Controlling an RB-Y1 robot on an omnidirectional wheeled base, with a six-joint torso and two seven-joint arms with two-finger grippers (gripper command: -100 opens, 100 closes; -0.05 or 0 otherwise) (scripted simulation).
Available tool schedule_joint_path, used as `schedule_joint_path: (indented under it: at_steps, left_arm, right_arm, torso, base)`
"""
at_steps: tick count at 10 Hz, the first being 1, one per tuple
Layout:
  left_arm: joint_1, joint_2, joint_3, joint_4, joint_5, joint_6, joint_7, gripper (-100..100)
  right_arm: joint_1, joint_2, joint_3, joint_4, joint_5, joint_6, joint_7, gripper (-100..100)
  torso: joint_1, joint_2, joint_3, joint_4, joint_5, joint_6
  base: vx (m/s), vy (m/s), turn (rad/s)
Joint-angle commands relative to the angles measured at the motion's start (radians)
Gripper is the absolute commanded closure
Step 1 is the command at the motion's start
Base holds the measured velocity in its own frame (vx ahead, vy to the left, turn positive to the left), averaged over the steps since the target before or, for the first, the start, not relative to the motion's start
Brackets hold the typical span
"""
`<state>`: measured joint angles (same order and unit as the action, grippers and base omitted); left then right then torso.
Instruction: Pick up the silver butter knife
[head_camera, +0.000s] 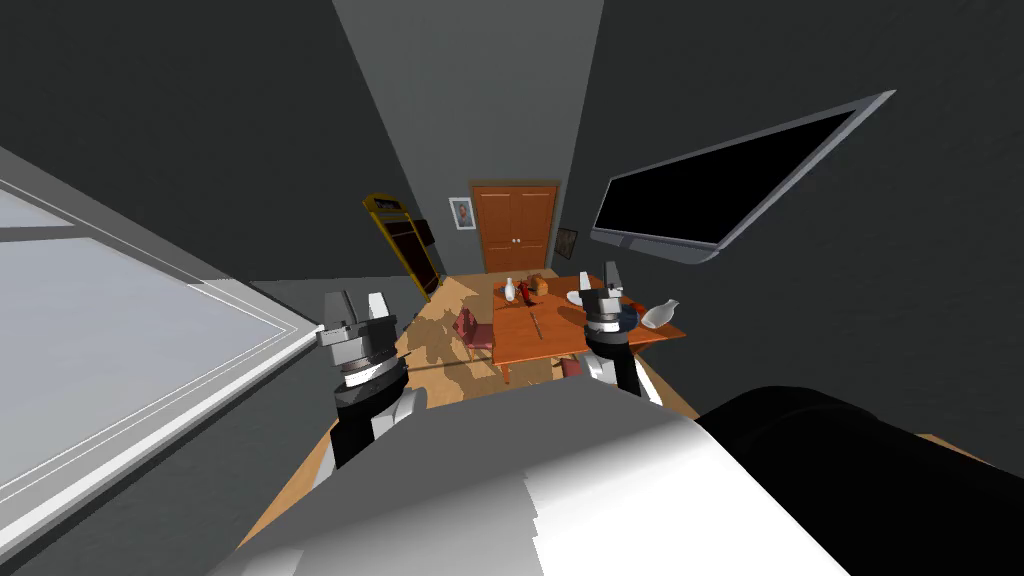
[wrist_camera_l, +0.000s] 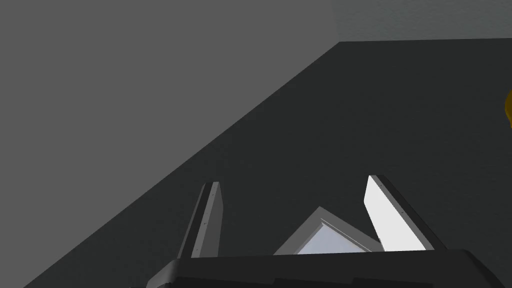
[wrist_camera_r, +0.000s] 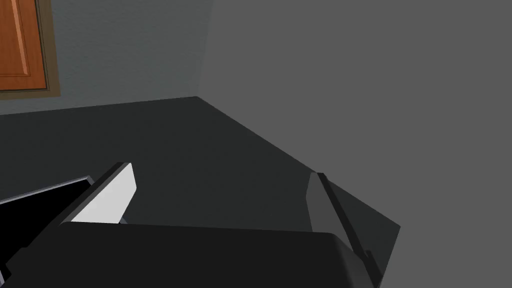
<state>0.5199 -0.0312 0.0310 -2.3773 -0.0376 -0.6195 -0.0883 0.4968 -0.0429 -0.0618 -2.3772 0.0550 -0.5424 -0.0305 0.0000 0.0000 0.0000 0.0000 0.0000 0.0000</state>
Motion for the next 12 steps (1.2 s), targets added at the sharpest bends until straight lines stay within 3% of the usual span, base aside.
schedule_joint_path:
  at_steps: [1,6,12]
  left_arm:
    - [0.0,0.0,0.0,0.0,0.0,0.0,0.0,0]
    - [0.0,0.0,0.0,0.0,0.0,0.0,0.0,0]
    - [0.0,0.0,0.0,0.0,0.0,0.0,0.0,0]
  right_arm:
    - [0.009,-0.034,-0.003,0.019,-0.005,0.006,0.002,-100]
    - [0.045,-0.142,-0.011,0.115,-0.029,0.033,0.012,-100]
    - [0.099,-0.311,-0.006,0.313,-0.067,0.091,0.021,-100]
  torso:
    - [0.0,0.0,0.0,0.0,0.0,0.0]
    - [-0.001,0.003,0.002,0.001,0.0,0.0]
    - [0.0,0.004,0.002,0.001,0.0,0.0]
  base:
    - [-0.016,0.004,0.111]
    - [-0.046,0.002,0.14]
    - [-0.055,0.014,0.251]
